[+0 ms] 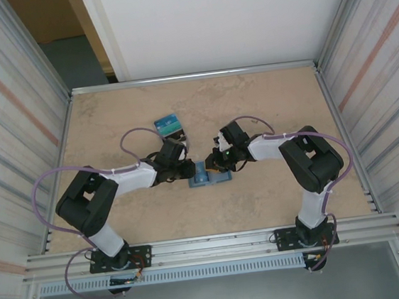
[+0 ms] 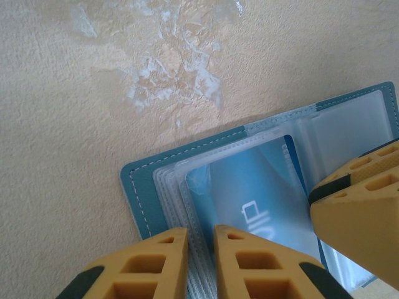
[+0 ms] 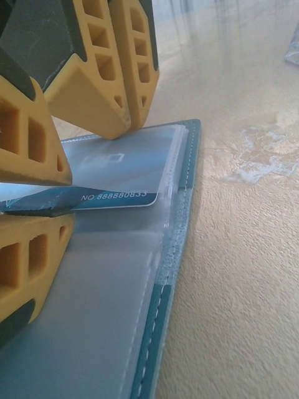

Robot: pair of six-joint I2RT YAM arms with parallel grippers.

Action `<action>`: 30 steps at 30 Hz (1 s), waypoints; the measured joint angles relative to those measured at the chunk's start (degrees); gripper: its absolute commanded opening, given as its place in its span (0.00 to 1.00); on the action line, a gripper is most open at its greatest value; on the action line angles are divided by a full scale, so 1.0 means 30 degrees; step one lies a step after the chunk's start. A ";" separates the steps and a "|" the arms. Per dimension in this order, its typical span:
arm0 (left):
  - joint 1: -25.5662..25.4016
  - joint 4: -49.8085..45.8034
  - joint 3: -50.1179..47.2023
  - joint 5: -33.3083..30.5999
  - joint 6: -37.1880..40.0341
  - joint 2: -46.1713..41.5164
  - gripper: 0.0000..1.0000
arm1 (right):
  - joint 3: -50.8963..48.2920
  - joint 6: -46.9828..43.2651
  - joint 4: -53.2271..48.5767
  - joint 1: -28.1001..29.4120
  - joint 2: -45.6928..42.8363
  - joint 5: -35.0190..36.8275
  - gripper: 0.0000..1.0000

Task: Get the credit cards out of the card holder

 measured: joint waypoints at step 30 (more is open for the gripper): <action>0.0000 -0.0102 0.0182 0.0066 0.0000 0.0131 0.17 | -0.2033 0.1778 0.4379 -0.0845 -0.0131 -0.2718 0.18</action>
